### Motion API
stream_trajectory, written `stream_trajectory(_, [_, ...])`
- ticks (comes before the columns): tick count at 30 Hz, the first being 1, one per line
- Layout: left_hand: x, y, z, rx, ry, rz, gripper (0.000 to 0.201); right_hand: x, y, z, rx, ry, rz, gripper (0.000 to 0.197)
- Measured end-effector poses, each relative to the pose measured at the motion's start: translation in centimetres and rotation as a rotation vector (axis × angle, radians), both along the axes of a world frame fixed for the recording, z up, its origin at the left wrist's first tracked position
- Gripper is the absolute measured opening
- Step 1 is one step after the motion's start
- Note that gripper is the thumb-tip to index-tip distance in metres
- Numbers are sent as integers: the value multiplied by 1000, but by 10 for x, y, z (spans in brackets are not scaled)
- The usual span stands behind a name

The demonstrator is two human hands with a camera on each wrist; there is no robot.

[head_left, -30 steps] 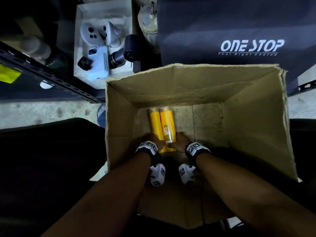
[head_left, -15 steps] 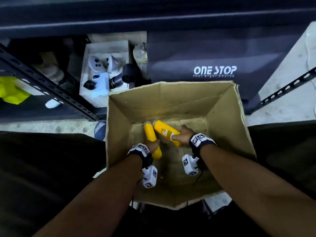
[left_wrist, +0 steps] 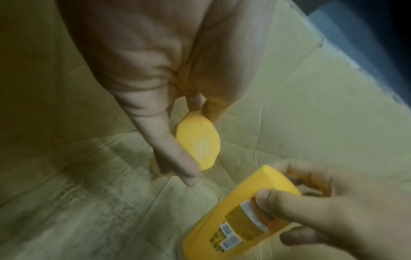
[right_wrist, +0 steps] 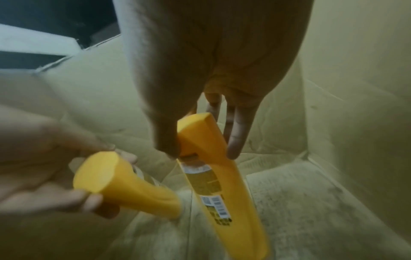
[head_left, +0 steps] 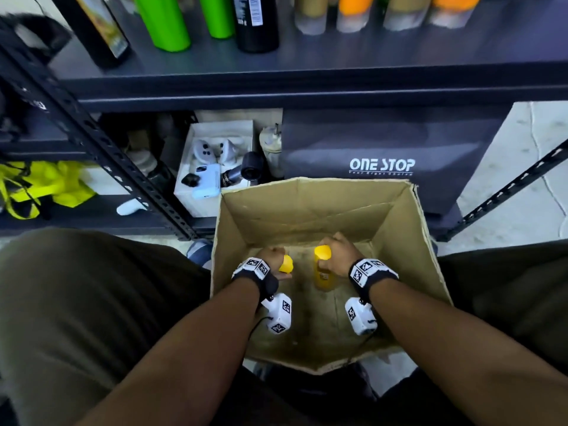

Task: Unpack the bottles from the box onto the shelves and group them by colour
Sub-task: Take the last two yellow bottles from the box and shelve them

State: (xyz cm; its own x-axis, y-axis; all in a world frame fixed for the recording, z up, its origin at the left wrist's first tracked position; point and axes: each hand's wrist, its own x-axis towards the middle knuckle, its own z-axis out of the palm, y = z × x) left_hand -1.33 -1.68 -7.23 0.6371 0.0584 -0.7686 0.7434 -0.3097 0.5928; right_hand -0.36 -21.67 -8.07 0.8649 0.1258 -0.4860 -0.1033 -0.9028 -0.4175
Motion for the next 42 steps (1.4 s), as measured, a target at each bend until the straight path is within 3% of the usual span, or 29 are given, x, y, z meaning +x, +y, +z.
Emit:
stream_trajectory(2, [0,-5,1,10,-11,36,43,0,-2,0,6,-8,-36,57])
stream_trajectory(3, [2,-7,-1,-5,-9,56,45,1,-3,0,14,-12,-60,58])
stream_trajectory(7, [6,-5,-2,119,-94,-140,68,1,-8,-4,59,16,-155,61])
stream_trajectory(11, [7,0,-12,255,-140,-257,60,-1,-11,-15,163,67,-262,61])
stream_trajectory(15, [10,4,-27,318,-279,-223,57,-8,-11,-29,270,123,-338,70])
stream_trajectory(18, [18,5,-37,210,-310,-121,58,-9,-11,-39,376,134,-452,74])
stream_trajectory(24, [35,8,-59,174,-318,-28,63,-7,-7,-63,503,238,-489,72])
stream_trajectory(29, [43,10,-79,160,-285,-21,75,-5,-2,-83,506,264,-492,58])
stream_trajectory(32, [43,13,-93,148,-275,20,76,-4,-1,-93,515,285,-535,65])
stream_trajectory(35, [44,16,-101,148,-252,47,76,-3,1,-102,506,256,-605,72])
stream_trajectory(42, [38,10,-98,140,-245,90,72,-7,12,-106,585,205,-643,63])
